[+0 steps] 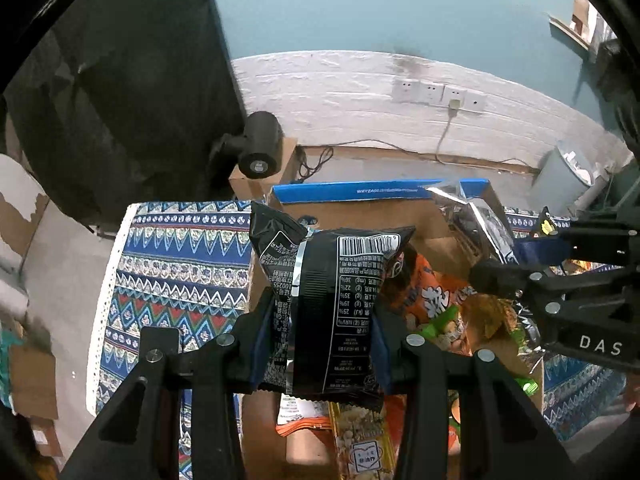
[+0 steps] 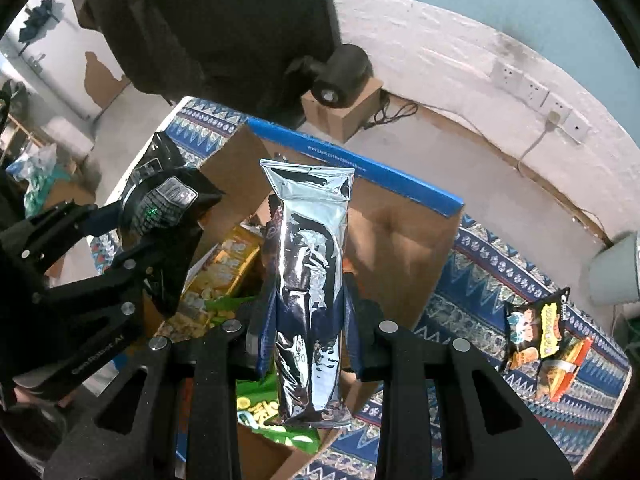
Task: Organize snacks
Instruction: 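Open both tools to drop the black bag and silver bar into the box, then move both tools back over the remaining snacks on the cloth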
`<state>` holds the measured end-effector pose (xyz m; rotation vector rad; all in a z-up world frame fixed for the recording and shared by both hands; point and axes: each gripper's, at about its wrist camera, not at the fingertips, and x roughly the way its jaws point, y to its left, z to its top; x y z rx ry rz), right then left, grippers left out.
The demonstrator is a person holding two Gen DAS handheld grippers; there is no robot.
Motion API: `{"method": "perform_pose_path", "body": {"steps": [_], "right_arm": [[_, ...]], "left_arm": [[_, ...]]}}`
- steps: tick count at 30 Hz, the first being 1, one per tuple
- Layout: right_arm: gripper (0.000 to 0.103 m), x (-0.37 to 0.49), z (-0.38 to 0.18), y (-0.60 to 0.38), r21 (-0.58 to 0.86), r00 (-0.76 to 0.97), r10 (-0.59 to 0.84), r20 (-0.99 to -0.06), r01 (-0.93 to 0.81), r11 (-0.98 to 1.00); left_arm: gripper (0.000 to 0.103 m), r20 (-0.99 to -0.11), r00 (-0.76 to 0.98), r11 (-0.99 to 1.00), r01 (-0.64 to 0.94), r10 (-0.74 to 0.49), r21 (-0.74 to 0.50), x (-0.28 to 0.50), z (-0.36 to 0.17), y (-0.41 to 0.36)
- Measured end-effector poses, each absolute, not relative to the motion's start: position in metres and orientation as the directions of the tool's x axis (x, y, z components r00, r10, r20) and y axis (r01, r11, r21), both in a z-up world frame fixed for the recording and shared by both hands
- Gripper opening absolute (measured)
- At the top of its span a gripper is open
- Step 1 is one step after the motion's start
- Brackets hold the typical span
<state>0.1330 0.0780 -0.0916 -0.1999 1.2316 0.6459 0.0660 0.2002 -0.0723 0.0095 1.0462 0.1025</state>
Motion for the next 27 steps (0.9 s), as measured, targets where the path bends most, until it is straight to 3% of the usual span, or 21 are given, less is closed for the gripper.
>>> {"method": "perform_pose_path", "body": {"steps": [4, 6, 8, 22, 27], "right_arm": [[0.029, 0.135, -0.088, 0.074, 0.201, 0.188, 0.356, -0.915, -0.552, 0.809], [0.036, 0.136, -0.086, 0.072, 0.198, 0.196, 0.356, -0.914, -0.549, 0.812], [0.04, 0.134, -0.084, 0.067, 0.196, 0.207, 0.357, -0.911, -0.544, 0.816], [0.047, 0.127, -0.074, 0.022, 0.15, 0.262, 0.317, -0.912, -0.505, 0.85], [0.054, 0.125, -0.074, -0.003, 0.126, 0.285, 0.288, -0.914, -0.477, 0.87]], "left_arm": [[0.052, -0.869, 0.481, 0.992, -0.098, 0.12, 0.083, 0.067, -0.076, 0.201], [0.067, -0.864, 0.485, 0.99, -0.099, 0.137, 0.101, 0.067, -0.075, 0.2], [0.075, -0.855, 0.494, 0.987, -0.104, 0.157, 0.121, 0.067, -0.072, 0.198], [0.078, -0.847, 0.52, 0.994, -0.027, 0.107, 0.109, 0.065, -0.055, 0.161], [0.078, -0.845, 0.526, 0.993, 0.011, 0.093, 0.116, 0.064, -0.051, 0.14]]}}
